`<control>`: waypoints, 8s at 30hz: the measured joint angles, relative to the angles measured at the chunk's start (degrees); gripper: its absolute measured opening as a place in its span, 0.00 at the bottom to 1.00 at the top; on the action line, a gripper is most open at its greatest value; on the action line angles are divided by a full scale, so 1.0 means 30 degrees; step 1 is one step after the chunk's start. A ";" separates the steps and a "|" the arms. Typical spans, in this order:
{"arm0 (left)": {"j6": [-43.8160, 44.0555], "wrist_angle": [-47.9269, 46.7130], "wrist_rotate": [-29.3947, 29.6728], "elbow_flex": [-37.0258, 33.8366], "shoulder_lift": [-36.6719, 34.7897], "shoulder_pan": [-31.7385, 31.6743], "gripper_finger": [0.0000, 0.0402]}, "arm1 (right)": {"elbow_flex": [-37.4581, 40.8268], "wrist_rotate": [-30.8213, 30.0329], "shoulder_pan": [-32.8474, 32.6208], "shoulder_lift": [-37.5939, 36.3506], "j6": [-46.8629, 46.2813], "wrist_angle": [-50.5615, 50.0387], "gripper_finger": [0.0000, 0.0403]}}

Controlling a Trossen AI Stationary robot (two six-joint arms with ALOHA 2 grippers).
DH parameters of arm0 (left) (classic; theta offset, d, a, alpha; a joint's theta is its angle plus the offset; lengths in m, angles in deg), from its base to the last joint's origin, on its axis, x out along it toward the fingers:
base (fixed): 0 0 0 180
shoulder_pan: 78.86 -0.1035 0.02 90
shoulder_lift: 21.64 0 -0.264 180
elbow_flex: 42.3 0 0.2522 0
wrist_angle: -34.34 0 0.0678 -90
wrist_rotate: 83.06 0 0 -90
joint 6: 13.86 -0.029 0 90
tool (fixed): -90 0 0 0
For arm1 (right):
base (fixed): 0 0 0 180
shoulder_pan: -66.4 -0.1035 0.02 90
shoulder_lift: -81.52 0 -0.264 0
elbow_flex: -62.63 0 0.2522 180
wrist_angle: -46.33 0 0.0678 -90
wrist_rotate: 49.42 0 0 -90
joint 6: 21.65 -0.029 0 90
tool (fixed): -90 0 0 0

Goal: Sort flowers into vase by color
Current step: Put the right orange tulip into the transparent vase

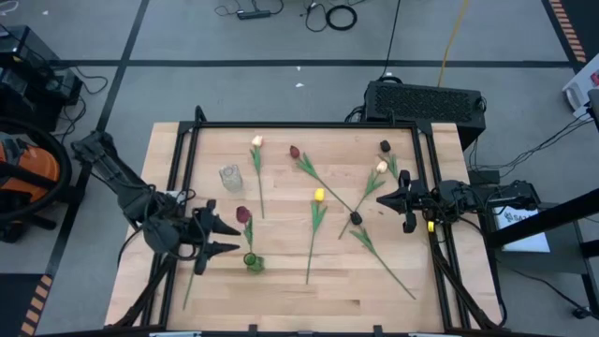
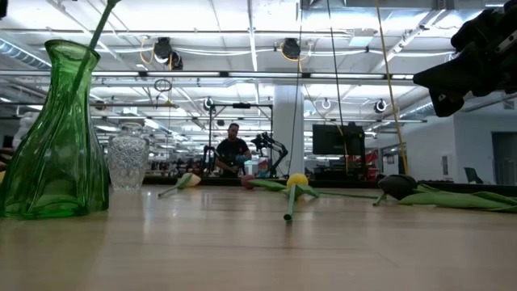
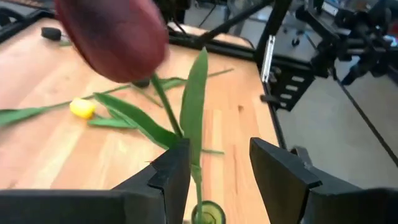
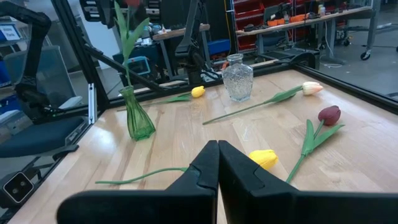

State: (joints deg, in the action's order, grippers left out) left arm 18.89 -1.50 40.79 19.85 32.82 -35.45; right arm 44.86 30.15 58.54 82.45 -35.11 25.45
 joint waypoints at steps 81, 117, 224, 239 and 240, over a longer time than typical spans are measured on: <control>-1.1039 -0.0103 -0.1137 0.2984 -0.0626 -1.5474 0.43 | 0.0007 -0.0092 0.0000 0.0187 0.1017 0.2512 0.00; -1.1053 -0.0402 -0.1249 0.2990 -0.0633 -1.5481 0.43 | -1.8318 -0.4522 0.3800 1.8718 -1.8367 -1.9260 0.01; -1.1491 0.6047 -0.6997 0.3013 0.0771 -1.5995 0.43 | -1.9250 0.3105 0.7278 2.3185 -0.2551 0.4751 0.00; -1.0009 1.1488 -0.9796 0.3013 0.2689 -1.6224 0.43 | -2.4851 0.6177 0.5301 2.8220 0.2295 0.5096 0.00; -1.0011 1.1739 -1.0070 0.3013 0.2689 -1.6224 0.43 | -2.4851 0.6294 0.5263 2.8391 0.2300 0.5213 0.00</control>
State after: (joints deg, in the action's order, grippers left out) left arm -11.14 33.72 10.58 28.89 40.89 -84.12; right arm -29.69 49.03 74.33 167.62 -28.21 41.09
